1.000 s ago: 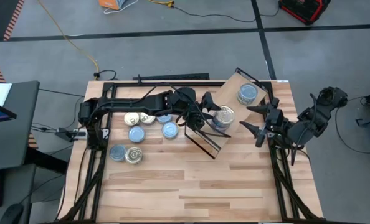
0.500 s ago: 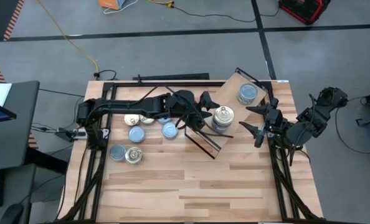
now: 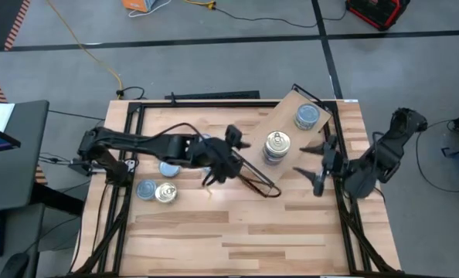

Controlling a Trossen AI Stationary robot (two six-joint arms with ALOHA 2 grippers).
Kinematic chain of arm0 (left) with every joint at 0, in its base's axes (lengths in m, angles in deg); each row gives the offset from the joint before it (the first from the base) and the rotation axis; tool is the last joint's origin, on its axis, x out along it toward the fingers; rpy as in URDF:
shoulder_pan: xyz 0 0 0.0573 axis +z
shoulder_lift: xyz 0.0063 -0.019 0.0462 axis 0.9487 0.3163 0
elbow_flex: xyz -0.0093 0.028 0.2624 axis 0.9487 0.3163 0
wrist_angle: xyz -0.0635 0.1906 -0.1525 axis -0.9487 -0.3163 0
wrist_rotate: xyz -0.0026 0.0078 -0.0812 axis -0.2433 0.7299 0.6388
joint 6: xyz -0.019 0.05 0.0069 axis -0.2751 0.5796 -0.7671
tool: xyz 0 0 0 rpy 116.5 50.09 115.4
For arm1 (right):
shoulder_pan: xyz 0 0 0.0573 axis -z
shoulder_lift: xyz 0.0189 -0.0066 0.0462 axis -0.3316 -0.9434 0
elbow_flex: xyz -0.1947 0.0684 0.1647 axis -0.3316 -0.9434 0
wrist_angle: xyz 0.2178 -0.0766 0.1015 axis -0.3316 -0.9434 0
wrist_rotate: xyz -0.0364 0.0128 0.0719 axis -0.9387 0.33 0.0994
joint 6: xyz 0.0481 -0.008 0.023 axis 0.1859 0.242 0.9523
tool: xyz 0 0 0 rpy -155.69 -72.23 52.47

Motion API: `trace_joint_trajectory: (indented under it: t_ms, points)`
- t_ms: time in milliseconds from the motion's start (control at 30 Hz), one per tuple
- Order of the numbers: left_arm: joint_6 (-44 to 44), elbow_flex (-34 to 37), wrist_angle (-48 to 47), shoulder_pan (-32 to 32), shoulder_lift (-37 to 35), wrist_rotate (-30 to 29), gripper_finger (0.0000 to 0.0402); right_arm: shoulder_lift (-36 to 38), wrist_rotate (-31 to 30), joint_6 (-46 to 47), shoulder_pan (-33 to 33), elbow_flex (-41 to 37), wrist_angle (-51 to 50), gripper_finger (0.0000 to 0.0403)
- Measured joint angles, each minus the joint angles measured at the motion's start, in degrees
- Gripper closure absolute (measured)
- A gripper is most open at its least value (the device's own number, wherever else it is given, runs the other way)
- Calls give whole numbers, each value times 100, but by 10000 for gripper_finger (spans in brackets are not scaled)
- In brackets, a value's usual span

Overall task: Stack canned seafood by type on shelf
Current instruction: Stack the green tuna can on the shelf

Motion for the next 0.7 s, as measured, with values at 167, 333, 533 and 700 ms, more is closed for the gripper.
trace_joint_trajectory:
  t_ms: [167,333,533,700]
  points:
    - [-1788,30,-1229,-88,-236,1135,189,-563,91,504,-521,1,31,78]
    - [-2741,895,-1198,-270,-601,1828,211,-1274,51,682,-943,0,721,78]
    - [-3442,2380,-267,-668,-1175,1745,221,-2088,-392,131,-1070,1,2199,78]
    - [-4295,3317,37,-962,-1412,1070,221,-2413,-397,66,-968,1,2771,78]
